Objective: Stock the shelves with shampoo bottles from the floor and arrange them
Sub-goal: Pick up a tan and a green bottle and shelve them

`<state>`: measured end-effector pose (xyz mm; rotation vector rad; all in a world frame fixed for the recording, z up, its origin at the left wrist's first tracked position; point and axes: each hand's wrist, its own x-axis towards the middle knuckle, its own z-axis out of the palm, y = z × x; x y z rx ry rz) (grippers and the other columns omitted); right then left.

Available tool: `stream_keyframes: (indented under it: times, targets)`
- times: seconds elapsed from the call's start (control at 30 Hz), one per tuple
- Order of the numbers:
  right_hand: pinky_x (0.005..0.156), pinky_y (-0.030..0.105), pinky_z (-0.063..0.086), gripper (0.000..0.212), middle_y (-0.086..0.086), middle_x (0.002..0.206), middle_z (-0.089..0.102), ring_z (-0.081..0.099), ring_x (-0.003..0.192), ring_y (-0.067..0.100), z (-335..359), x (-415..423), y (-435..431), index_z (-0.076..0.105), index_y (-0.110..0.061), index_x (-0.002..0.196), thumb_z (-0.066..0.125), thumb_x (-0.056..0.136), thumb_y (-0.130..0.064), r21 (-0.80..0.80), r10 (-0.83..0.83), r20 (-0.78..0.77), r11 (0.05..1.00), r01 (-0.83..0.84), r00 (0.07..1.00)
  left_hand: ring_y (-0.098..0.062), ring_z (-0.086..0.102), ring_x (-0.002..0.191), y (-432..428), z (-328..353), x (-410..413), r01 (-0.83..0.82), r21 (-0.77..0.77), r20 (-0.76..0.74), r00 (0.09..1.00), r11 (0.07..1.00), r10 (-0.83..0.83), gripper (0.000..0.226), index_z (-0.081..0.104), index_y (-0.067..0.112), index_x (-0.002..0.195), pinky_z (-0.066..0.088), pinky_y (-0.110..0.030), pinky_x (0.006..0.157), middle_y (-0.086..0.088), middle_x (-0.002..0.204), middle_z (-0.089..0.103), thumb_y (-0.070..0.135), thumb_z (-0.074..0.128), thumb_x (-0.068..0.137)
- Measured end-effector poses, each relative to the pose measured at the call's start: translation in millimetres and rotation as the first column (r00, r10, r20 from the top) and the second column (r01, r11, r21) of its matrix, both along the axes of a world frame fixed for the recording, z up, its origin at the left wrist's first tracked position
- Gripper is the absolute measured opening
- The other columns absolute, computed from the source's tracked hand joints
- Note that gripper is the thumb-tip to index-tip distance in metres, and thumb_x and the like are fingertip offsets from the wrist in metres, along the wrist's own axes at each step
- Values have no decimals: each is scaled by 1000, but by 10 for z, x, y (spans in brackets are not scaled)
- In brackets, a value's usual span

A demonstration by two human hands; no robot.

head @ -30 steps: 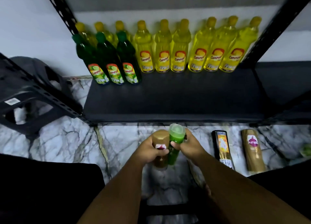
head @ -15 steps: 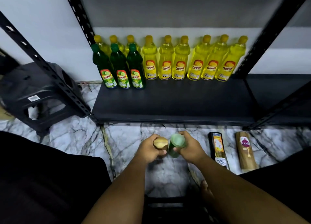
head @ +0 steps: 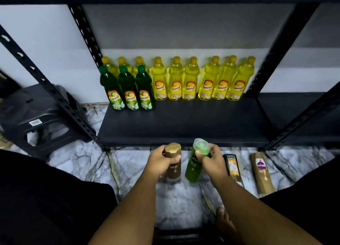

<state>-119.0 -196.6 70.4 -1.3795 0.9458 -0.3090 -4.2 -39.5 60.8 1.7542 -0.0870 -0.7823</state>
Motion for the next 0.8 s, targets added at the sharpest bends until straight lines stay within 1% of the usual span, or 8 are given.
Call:
stream_keyframes:
  times: [0.07, 0.17, 0.23, 0.33, 0.43, 0.6, 0.7, 0.8]
  targets:
    - [76, 25, 51, 28, 0, 107, 72, 68, 100, 15, 186, 66, -34, 61, -20, 111, 73, 89, -8, 67, -47, 137, 997, 39, 989, -12, 73, 100, -82, 229, 95, 10, -73, 9, 1000, 997, -10, 35, 73, 23, 111, 55, -27, 85, 9, 102, 78, 20, 88, 78]
    - [77, 25, 53, 27, -5, 104, 74, 70, 101, 16, 485, 200, -49, 65, -23, 113, 72, 90, -9, 40, -47, 264, 999, 38, 963, -20, 73, 105, -227, 614, 203, 1, -209, 45, 999, 978, 9, 31, 74, 19, 114, 59, -37, 92, 2, 105, 79, 19, 82, 85]
    - [81, 27, 54, 28, -5, 105, 75, 70, 102, 16, 684, 286, -44, 67, -24, 114, 71, 91, -9, 6, -33, 326, 999, 33, 945, -23, 73, 105, -331, 885, 247, -2, -284, 90, 995, 959, 29, 30, 72, 19, 115, 59, -38, 91, -1, 106, 78, 18, 81, 86]
    - [91, 35, 55, 30, -1, 112, 74, 69, 107, 17, 1035, 381, -67, 67, -23, 119, 69, 92, -9, -22, -46, 431, 998, 61, 901, -19, 74, 103, -465, 1307, 290, 12, -376, 175, 983, 926, 59, 31, 70, 24, 114, 59, -32, 86, 1, 107, 78, 20, 82, 85]
    - [95, 34, 52, 31, -5, 118, 72, 67, 113, 12, 1492, 422, -140, 66, -25, 122, 69, 93, -15, -96, -18, 533, 992, 82, 846, -17, 74, 100, -537, 1729, 285, 34, -469, 239, 967, 883, 90, 29, 71, 24, 113, 58, -27, 80, 0, 106, 78, 26, 79, 85]
    - [103, 39, 49, 39, -8, 123, 70, 63, 118, 9, 2167, 387, -244, 64, -26, 126, 72, 88, -27, -205, 20, 636, 968, 144, 771, -18, 73, 97, -649, 2262, 178, 63, -582, 310, 939, 811, 150, 39, 70, 17, 118, 58, -30, 78, -7, 108, 77, 29, 77, 82]
    - [103, 47, 50, 37, -5, 118, 72, 66, 113, 12, 2462, 335, -279, 65, -26, 123, 72, 87, -29, -225, 30, 678, 960, 168, 734, -20, 74, 100, -736, 2586, 108, 106, -620, 365, 916, 778, 167, 36, 71, 18, 118, 58, -29, 79, -7, 109, 77, 28, 76, 83]
    - [101, 46, 52, 37, -5, 115, 73, 68, 110, 12, 2821, 330, -336, 65, -26, 121, 71, 85, -32, -265, 49, 717, 942, 206, 696, -23, 74, 102, -848, 2989, 64, 131, -663, 417, 882, 737, 219, 37, 71, 19, 118, 59, -31, 80, -7, 109, 77, 30, 76, 83]
